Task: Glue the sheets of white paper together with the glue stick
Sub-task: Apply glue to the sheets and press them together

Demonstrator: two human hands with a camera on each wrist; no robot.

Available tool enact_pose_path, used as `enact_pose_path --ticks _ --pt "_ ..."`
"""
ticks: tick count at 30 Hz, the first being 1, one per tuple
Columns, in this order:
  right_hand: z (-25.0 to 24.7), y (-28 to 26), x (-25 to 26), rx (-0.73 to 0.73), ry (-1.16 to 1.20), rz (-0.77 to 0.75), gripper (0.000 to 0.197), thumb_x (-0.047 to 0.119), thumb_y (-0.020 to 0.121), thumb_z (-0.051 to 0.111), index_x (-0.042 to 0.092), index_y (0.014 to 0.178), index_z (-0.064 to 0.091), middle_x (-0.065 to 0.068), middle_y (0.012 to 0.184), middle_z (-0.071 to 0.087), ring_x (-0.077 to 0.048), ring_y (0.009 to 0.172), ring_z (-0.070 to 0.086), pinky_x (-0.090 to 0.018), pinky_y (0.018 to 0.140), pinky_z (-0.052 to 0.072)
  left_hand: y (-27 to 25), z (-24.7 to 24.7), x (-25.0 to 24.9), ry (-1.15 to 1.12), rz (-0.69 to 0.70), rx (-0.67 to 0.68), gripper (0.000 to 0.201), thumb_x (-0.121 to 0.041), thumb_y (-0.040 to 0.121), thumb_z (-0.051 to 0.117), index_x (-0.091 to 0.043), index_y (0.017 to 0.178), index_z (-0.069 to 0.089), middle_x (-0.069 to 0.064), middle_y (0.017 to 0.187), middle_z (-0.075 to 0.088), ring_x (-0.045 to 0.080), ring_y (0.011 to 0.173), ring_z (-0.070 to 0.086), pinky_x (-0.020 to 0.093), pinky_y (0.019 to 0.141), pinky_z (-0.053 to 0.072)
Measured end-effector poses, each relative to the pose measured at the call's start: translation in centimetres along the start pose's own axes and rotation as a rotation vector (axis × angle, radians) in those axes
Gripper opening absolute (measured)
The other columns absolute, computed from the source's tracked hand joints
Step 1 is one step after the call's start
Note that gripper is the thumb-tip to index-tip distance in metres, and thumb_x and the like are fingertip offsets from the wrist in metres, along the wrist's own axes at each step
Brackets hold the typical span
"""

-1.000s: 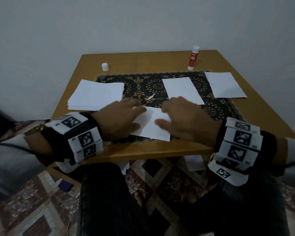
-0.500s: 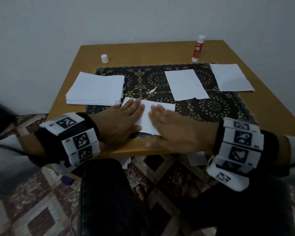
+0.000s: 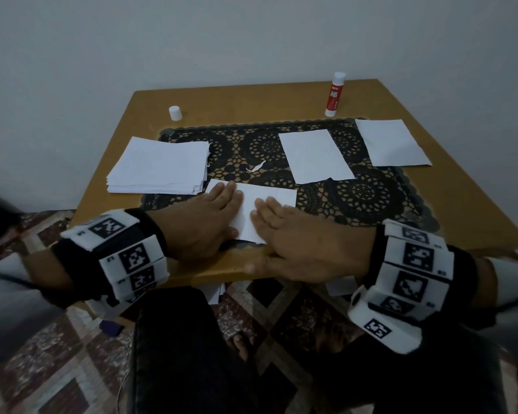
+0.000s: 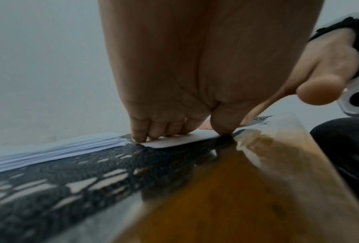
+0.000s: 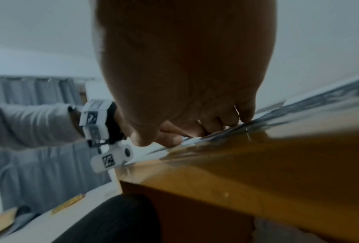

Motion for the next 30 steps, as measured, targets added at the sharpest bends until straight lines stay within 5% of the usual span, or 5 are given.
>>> enact_pose_path --ticks 8,16,25,28,30 --pt "0.1 -0.7 -1.6 -0.008 -0.031 0.003 0.099 0.074 0.082 0.011 0.009 0.152 -0.013 -0.013 0.159 -0.02 -0.025 0.147 -0.018 -0.038 0.121 -0.002 -0.1 -0.4 0.3 -0.105 -0.003 0.012 0.072 -0.04 0.101 0.029 -0.011 0.15 -0.014 0.008 0.157 -0.02 0.02 0.146 -0.014 0.032 0.117 0.0" --pt "-1.0 -0.4 -2.6 0.012 -0.051 0.027 0.073 0.053 0.101 0.019 0.007 0.153 -0.004 -0.01 0.161 -0.011 -0.021 0.149 -0.008 -0.035 0.122 0.004 -1.2 -0.4 -2.1 -0.149 0.131 0.055 0.069 -0.043 0.101 0.025 -0.013 0.151 -0.011 0.005 0.156 -0.022 0.014 0.144 -0.017 0.023 0.114 -0.005" --pt "-1.8 -0.6 -2.6 0.014 -0.096 0.005 0.068 0.046 0.103 0.026 0.006 0.154 0.005 -0.012 0.162 -0.001 -0.024 0.15 0.002 -0.04 0.12 0.016 -1.7 -0.5 -2.2 -0.101 0.108 0.138 0.077 -0.054 0.097 0.021 -0.012 0.149 -0.017 0.006 0.154 -0.027 0.015 0.143 -0.02 0.027 0.115 -0.004" --pt "-2.0 -0.3 -2.5 -0.033 -0.123 -0.007 0.058 0.039 0.104 0.029 0.003 0.149 0.024 -0.017 0.157 0.021 -0.029 0.143 0.025 -0.042 0.114 0.028 -1.4 -1.5 -0.7 -0.06 -0.036 0.089 0.071 -0.048 0.1 0.026 -0.009 0.152 0.001 0.011 0.159 -0.006 0.023 0.147 0.006 0.034 0.119 0.013" --pt "-2.0 0.1 -2.7 -0.083 -0.143 -0.013 0.05 0.038 0.103 0.032 0.004 0.139 0.04 -0.016 0.146 0.04 -0.03 0.132 0.041 -0.043 0.106 0.038 -0.6 -2.6 0.2 0.042 -0.074 -0.031 0.056 -0.044 0.099 0.037 -0.009 0.143 0.035 0.015 0.147 0.036 0.027 0.128 0.044 0.039 0.108 0.037"
Point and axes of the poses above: each hand's wrist, its own y-axis towards the middle knuckle, its own z-axis out of the palm, x = y × z, the point moved 1 cm from there along y, towards the middle knuckle
